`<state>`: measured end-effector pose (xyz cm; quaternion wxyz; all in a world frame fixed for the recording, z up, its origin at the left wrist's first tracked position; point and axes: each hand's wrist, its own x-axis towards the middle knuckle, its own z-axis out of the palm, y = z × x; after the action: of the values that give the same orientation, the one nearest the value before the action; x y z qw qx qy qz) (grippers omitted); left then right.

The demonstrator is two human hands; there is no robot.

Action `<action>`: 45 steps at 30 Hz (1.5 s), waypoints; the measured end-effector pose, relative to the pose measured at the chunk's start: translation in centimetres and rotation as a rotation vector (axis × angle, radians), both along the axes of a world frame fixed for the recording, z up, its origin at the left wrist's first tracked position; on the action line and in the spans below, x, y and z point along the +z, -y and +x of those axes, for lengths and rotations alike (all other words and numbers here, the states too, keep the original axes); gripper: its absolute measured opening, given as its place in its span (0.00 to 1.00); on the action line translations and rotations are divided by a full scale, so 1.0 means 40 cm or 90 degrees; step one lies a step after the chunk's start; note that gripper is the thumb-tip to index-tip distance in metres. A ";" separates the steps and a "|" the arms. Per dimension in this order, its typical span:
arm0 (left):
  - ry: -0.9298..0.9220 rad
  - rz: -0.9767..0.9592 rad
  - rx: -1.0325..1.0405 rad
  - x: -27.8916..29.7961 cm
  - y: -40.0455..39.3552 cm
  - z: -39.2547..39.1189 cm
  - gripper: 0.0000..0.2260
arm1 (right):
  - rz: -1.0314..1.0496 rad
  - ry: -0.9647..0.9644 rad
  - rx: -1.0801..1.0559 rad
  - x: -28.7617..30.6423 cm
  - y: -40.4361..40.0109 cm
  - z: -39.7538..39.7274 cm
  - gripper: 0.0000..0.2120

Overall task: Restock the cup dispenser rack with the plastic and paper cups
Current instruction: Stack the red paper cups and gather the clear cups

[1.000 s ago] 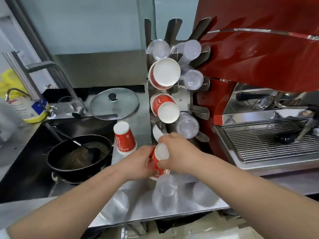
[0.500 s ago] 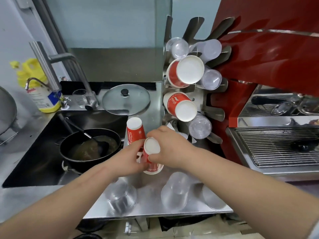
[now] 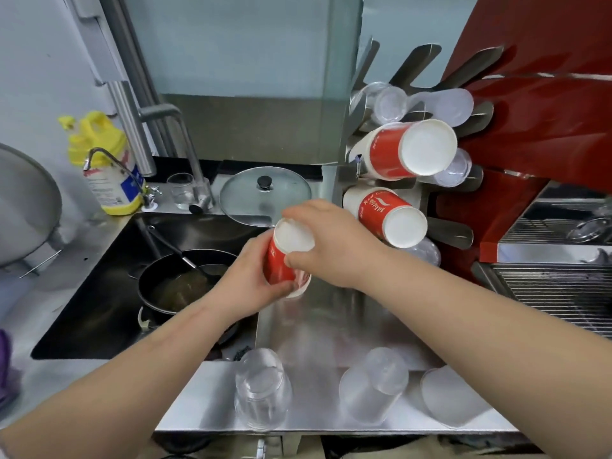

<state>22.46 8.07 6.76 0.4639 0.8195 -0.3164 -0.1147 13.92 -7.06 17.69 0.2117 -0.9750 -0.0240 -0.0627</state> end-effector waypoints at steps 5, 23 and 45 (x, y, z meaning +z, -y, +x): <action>0.006 -0.031 -0.004 0.041 0.037 0.085 0.37 | 0.003 0.045 -0.035 0.026 0.008 0.062 0.33; -0.153 0.026 -0.048 -0.139 0.080 0.191 0.34 | 0.037 -0.112 -0.137 -0.164 0.017 0.204 0.26; -0.163 0.167 -0.034 -0.208 0.064 0.163 0.31 | -0.072 -0.192 -0.112 -0.239 0.010 0.215 0.24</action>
<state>28.99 5.50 -1.54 0.3861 0.8431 -0.2585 -0.2707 22.51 -7.45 8.14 0.1518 -0.9820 0.0900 0.0673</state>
